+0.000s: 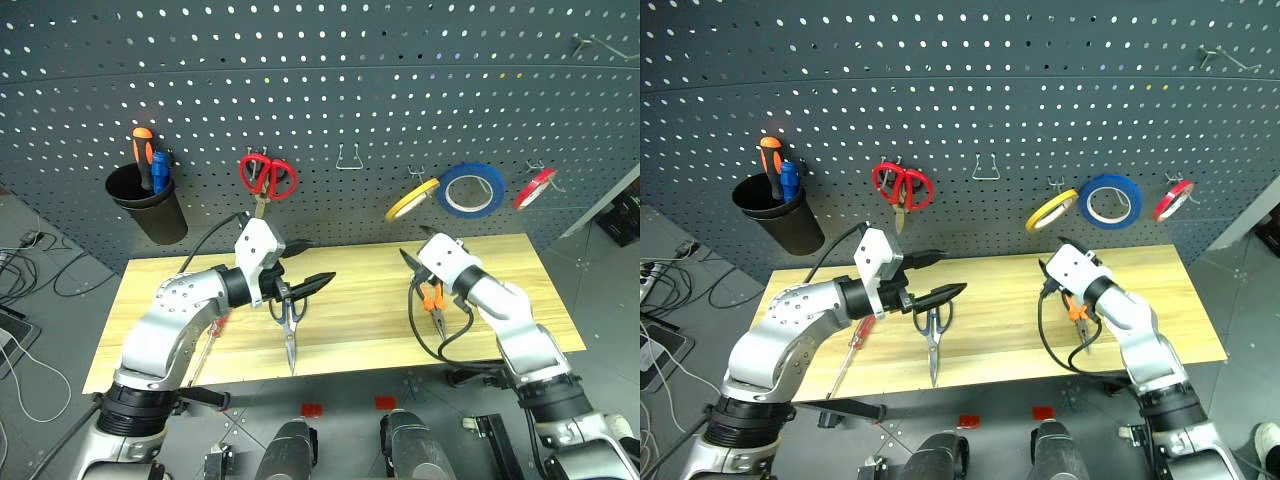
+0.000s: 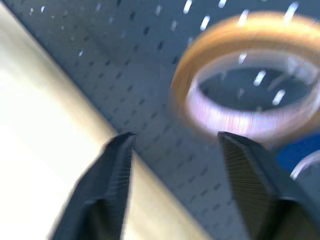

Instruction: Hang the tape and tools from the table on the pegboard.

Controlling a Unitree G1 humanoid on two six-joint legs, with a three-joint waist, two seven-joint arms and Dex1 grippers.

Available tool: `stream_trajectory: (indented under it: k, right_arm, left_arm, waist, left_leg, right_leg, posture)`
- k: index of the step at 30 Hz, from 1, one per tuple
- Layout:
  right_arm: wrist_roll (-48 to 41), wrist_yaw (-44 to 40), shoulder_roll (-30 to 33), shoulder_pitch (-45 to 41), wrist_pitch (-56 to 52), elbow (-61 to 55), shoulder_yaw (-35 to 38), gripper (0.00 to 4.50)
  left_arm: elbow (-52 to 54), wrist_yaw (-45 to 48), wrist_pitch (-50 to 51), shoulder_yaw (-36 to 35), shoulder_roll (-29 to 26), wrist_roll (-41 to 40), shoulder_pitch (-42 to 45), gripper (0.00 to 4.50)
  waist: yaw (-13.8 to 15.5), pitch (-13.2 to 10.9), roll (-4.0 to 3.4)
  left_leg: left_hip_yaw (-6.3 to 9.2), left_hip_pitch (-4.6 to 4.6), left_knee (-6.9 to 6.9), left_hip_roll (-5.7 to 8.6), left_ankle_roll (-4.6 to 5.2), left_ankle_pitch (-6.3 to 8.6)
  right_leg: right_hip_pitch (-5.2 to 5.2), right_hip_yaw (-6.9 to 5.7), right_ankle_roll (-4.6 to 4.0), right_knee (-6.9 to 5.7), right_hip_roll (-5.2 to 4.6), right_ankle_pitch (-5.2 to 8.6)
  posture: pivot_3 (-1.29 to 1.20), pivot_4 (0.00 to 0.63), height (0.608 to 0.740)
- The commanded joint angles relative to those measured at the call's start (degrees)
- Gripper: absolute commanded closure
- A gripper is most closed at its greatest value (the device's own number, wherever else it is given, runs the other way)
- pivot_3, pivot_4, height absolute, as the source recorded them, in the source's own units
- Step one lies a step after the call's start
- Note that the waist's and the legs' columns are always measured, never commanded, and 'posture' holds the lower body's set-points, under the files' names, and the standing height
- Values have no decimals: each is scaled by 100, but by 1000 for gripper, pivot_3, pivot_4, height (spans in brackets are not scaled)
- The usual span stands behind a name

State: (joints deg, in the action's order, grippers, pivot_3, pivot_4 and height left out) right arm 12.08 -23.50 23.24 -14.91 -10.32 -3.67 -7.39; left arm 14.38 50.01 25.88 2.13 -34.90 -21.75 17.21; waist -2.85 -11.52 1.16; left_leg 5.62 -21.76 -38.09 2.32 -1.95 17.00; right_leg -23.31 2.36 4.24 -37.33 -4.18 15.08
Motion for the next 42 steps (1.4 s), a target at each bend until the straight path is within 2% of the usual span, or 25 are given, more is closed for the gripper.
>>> stream_trajectory:
  k: [1, 6, 11, 25, 32, 39, 40, 42]
  right_arm:
    - [-30, 354, -303, 311, -1481, -500, 355, 127]
    - [11, 757, -819, 108, -3355, -326, 519, 28]
    - [-268, 737, -998, -484, -4264, 449, 632, 28]
    - [-956, 1138, -1262, -1985, -4052, 3222, 1127, 28]
    - [-1070, 1188, -1282, -2321, -3893, 4033, 1117, 28]
    - [-989, 1211, -1328, -2416, -3461, 4582, 919, 2244]
    - [-988, 1230, -1337, -2431, -3390, 4653, 914, 2386]
    - [-958, 1270, -1358, -2459, -3160, 4742, 854, 2383]
  left_arm:
    - [-303, 458, -485, 96, -450, 348, -148, 724]
    - [-935, 901, -1134, 305, -856, 789, -173, 724]
    - [-1248, 1001, -1355, 337, -792, 897, 1, 724]
    - [-1193, 973, -1403, 400, -712, 974, -28, 724]
    - [-1209, 946, -1432, 385, -709, 989, -41, 724]
    - [-1169, 814, -1338, 263, -620, 873, -137, 724]
    - [-1164, 794, -1321, 238, -604, 853, -155, 724]
    - [-1169, 665, -1381, 130, -529, 807, -238, 724]
  waist:
    - [3, 2, -3]
    - [-27, 1, -5]
    - [-51, 1, -5]
    - [-131, 2, -5]
    - [-207, 14, -2]
    - [-217, 77, 6]
    - [-222, 85, 11]
    - [-229, 104, 23]
  left_leg:
    - [-1, 1, 0, 0, 0, 0]
    - [-4, 0, 2, 3, -1, -1]
    - [-10, -4, 0, 3, -1, -1]
    - [-30, -8, 0, 1, -1, -1]
    - [-35, -9, -2, 1, -1, -2]
    - [-37, -8, -2, 0, -1, -1]
    - [-37, -6, -2, 0, -1, -1]
    - [-40, -2, -2, 0, -1, -1]
  right_leg:
    - [0, 1, 0, -1, 0, 0]
    - [-9, 6, -1, -11, 1, 0]
    - [-21, 8, -1, -22, 0, 0]
    - [-44, 15, -2, -47, -1, 0]
    - [-48, 17, -2, -55, -3, 0]
    - [-48, 17, -2, -56, -3, 0]
    - [-47, 17, -2, -56, -3, 0]
    - [-44, 18, -2, -56, -3, 0]
  posture:
    - [-46, 177, 740]
    - [-73, 173, 740]
    - [-76, 172, 740]
    - [-56, 159, 740]
    - [-52, 153, 740]
    - [-50, 152, 740]
    - [-50, 152, 740]
    - [-49, 153, 740]
